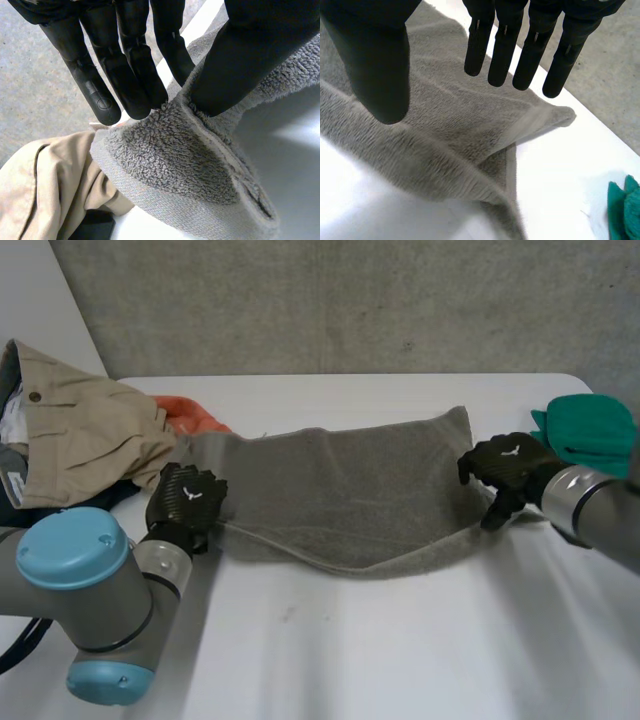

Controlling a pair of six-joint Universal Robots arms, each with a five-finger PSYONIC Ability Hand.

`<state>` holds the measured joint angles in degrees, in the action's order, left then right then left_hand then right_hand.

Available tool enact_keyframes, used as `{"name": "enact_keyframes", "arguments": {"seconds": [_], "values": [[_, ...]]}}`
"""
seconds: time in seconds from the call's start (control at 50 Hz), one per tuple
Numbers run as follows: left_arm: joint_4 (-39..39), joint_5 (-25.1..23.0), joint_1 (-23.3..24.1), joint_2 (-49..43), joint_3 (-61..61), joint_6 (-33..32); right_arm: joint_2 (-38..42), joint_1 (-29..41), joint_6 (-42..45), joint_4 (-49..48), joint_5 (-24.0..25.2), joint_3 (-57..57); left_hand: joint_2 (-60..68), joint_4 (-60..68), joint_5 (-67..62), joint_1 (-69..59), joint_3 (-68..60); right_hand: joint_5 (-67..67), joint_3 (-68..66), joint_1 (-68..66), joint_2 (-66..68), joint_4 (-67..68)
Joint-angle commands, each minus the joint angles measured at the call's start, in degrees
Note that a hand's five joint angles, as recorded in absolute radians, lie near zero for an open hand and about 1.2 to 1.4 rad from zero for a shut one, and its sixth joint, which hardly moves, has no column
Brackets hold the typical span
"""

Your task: Fold the laundry.

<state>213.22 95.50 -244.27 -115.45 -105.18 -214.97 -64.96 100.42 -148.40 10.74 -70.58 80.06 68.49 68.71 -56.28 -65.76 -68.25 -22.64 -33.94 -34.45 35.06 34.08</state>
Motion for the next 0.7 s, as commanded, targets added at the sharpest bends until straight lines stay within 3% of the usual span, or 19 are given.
{"name": "enact_keyframes", "arguments": {"seconds": [0.02,0.16,0.4,0.44,0.48,0.5,0.6,0.7], "values": [[-0.1,-0.1,-0.6,0.0,-0.9,0.2,4.5,-2.1,8.3,10.7,0.6,-10.5,11.5,11.3,-13.7,-14.2,-11.7,-1.1,0.2,0.7,-1.3,-0.3],[-0.6,-0.1,-0.9,0.1,-0.6,0.3,9.3,-2.7,18.8,13.9,-1.0,-13.5,11.5,11.3,-13.7,-14.2,-11.7,1.3,2.6,3.1,-3.7,-2.7],[-2.8,-0.2,-1.9,0.2,0.9,1.1,13.9,-5.1,15.7,9.8,-0.9,-9.4,11.5,11.3,-13.7,-14.2,-11.7,0.3,1.6,2.1,-2.7,-1.7],[-3.5,-0.2,-2.1,0.2,1.0,1.5,14.8,-5.1,15.3,7.2,-0.9,-9.0,11.5,11.3,-13.7,-14.2,-11.7,-7.7,-6.4,-5.9,5.3,6.3],[-4.8,-0.4,-2.3,0.2,1.3,2.1,15.7,-5.2,13.2,1.6,-1.0,-8.7,3.8,3.6,-6.0,-6.6,-4.1,-42.8,-41.5,-41.0,40.4,41.4],[-5.2,-0.5,-2.4,0.2,1.3,2.3,15.9,-5.2,12.3,-0.3,-1.1,-8.5,0.1,-0.1,-2.3,-2.9,-0.4,-47.3,-46.0,-45.5,44.9,45.9],[-9.9,-2.1,-3.8,0.2,1.5,2.7,14.3,-5.5,4.3,-7.4,-1.1,-3.0,-27.6,-27.8,25.4,24.9,27.4,-47.4,-46.1,-45.6,44.9,45.9],[-13.8,-5.0,-7.3,1.2,0.7,3.0,9.4,-5.7,5.1,-9.4,0.9,3.3,-28.2,-28.4,26.0,25.4,27.9,-47.4,-46.1,-45.6,44.9,45.9]]}}
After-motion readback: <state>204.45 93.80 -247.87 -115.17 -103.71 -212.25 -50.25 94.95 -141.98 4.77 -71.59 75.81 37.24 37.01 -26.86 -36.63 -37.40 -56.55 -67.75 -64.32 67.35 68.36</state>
